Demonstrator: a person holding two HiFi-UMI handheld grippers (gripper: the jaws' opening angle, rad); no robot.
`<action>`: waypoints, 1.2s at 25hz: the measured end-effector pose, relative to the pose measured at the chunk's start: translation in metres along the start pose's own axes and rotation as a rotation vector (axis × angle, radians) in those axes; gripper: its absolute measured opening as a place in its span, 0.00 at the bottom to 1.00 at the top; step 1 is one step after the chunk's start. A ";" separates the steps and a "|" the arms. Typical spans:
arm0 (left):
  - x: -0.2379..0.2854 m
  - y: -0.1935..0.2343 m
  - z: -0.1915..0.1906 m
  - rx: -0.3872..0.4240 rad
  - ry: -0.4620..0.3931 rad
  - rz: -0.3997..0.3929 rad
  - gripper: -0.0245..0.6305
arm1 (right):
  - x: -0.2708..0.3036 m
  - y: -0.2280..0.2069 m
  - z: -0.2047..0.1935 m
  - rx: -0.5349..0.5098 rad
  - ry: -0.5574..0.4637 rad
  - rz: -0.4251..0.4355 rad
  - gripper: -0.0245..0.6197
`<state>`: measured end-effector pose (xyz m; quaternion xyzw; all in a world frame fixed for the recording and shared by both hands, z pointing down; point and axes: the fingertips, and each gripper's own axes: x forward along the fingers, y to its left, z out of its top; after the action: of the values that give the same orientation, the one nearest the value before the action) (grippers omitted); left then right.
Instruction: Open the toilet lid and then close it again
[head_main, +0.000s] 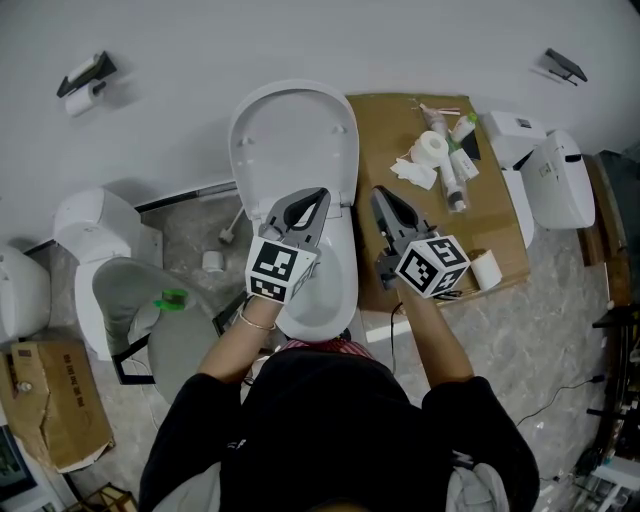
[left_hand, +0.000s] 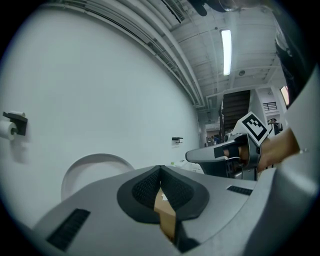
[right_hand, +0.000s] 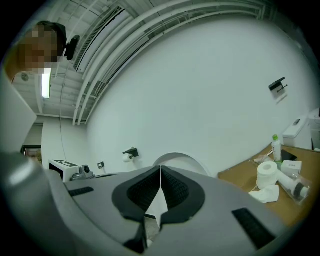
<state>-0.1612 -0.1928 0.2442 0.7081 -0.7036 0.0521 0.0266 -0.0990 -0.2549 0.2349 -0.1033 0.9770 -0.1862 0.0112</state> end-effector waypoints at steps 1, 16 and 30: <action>0.000 0.001 0.000 -0.002 0.000 -0.002 0.04 | 0.001 0.000 0.000 0.001 0.001 -0.001 0.07; -0.002 0.019 -0.003 -0.012 -0.011 -0.008 0.04 | 0.013 0.003 -0.009 0.005 0.012 -0.036 0.07; -0.001 0.039 -0.018 -0.033 -0.005 -0.078 0.04 | 0.025 0.007 -0.028 0.011 0.012 -0.144 0.07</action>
<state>-0.2012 -0.1897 0.2602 0.7348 -0.6762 0.0378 0.0386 -0.1262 -0.2434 0.2587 -0.1723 0.9661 -0.1924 -0.0075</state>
